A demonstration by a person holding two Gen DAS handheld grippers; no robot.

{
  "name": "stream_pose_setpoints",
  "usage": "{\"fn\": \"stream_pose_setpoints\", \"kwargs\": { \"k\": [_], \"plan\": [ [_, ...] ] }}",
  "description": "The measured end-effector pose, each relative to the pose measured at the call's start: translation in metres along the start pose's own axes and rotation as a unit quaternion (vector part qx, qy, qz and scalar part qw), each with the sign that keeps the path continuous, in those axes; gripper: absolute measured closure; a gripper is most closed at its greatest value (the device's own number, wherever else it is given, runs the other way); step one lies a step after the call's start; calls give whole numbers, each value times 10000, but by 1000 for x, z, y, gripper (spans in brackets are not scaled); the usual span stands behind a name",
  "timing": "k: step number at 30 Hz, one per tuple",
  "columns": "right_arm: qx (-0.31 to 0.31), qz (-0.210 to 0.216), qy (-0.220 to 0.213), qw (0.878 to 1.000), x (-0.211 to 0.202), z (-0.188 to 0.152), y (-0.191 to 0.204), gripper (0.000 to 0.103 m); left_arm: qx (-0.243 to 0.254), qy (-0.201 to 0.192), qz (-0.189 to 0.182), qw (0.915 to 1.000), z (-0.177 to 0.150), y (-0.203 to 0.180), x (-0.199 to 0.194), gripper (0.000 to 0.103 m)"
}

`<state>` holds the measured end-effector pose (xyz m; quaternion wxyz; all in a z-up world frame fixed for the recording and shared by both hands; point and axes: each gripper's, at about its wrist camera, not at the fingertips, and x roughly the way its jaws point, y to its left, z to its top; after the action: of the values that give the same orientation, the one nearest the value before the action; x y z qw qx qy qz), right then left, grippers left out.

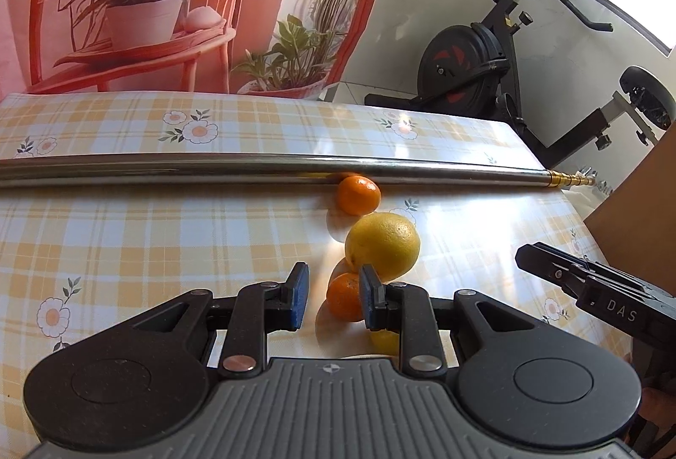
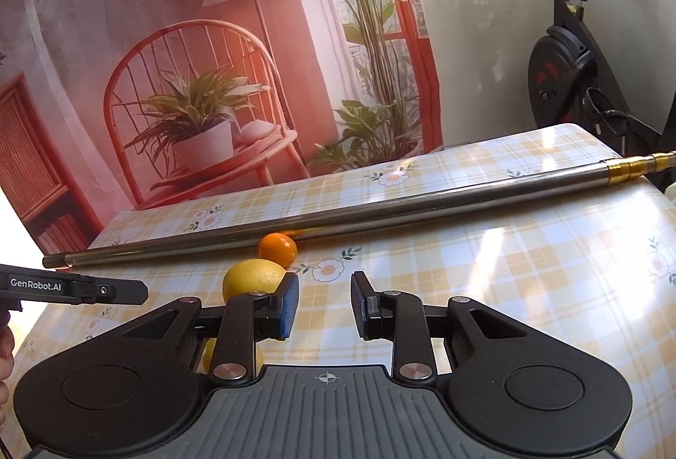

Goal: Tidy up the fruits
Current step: 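Grasp a tangerine with the left tool while the right tool moves toward the green-yellow citrus, then grasp the green-yellow citrus with the right tool while the left tool lifts the tangerine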

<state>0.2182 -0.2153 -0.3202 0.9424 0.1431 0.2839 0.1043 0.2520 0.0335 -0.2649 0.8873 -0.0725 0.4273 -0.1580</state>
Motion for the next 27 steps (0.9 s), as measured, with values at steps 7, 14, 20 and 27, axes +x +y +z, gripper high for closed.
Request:
{"fn": "stream_pose_setpoints", "kwargs": {
  "k": [7,14,20,27],
  "plan": [
    [131,-51,62,9999,5,-5,-15,77,-774,354,-139,9963,4,9,35,75],
    [249,-103,140,9995,10,-11,-28,77,-689,509,-123,9962,2,1,49,66],
    [289,-97,185,9994,13,-15,-30,77,-749,627,-141,9951,1,4,58,64],
    [298,-44,260,9992,15,-17,-28,77,-720,556,-67,9958,-3,6,57,65]
  ]
}}
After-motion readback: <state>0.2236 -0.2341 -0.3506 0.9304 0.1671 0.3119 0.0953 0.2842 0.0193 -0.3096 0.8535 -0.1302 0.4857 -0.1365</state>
